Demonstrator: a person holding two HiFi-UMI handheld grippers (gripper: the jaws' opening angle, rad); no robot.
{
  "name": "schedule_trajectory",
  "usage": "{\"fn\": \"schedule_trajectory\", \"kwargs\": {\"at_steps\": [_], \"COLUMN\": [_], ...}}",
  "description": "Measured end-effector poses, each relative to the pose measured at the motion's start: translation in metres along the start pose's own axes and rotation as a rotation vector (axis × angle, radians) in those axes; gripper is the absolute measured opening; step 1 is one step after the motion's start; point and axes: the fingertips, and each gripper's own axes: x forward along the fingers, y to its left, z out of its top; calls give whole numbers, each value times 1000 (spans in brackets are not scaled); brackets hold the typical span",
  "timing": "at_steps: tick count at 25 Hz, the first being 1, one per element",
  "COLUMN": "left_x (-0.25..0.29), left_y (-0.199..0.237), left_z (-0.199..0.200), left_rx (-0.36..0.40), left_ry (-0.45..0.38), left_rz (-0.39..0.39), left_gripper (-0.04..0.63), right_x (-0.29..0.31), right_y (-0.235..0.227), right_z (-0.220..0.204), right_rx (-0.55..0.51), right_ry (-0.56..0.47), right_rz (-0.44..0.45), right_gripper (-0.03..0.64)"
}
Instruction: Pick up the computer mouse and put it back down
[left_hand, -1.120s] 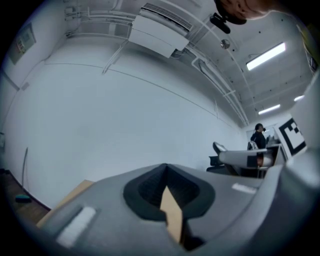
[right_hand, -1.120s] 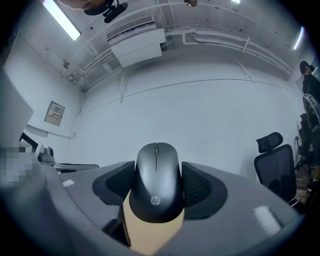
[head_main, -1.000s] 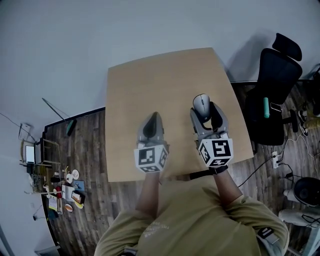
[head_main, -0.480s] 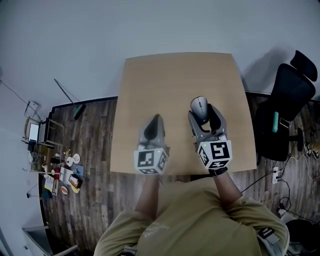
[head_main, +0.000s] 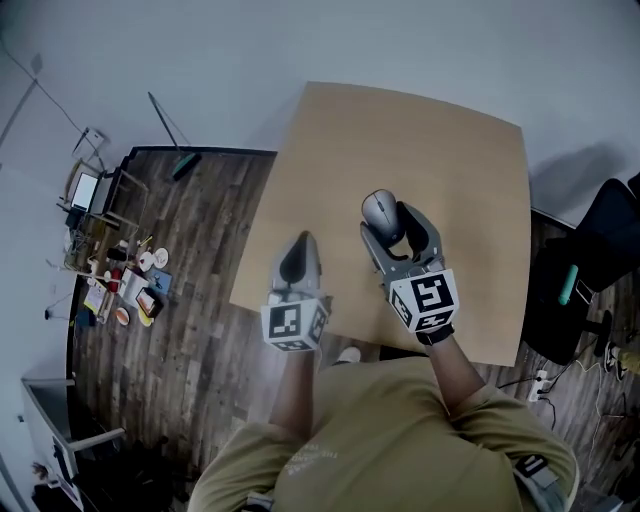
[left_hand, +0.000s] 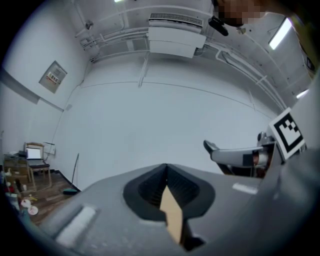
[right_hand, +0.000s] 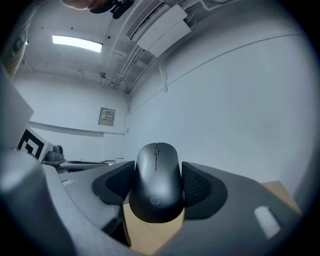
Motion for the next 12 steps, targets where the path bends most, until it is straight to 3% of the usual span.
{"fn": "schedule_trajectory", "kwargs": {"at_steps": [4, 12], "left_x": [-34, -59], "left_y": [35, 87], "left_z": [-14, -53], "left_rx": [-20, -58], "left_ry": [21, 69], "left_rz": [105, 229], "left_gripper": [2, 2], "right_x": [24, 100], "right_y": [33, 52], "right_z": [-28, -99], "right_rx": [12, 35], "right_ry": [64, 185], "right_rz": [68, 94], "right_gripper": [299, 299]}}
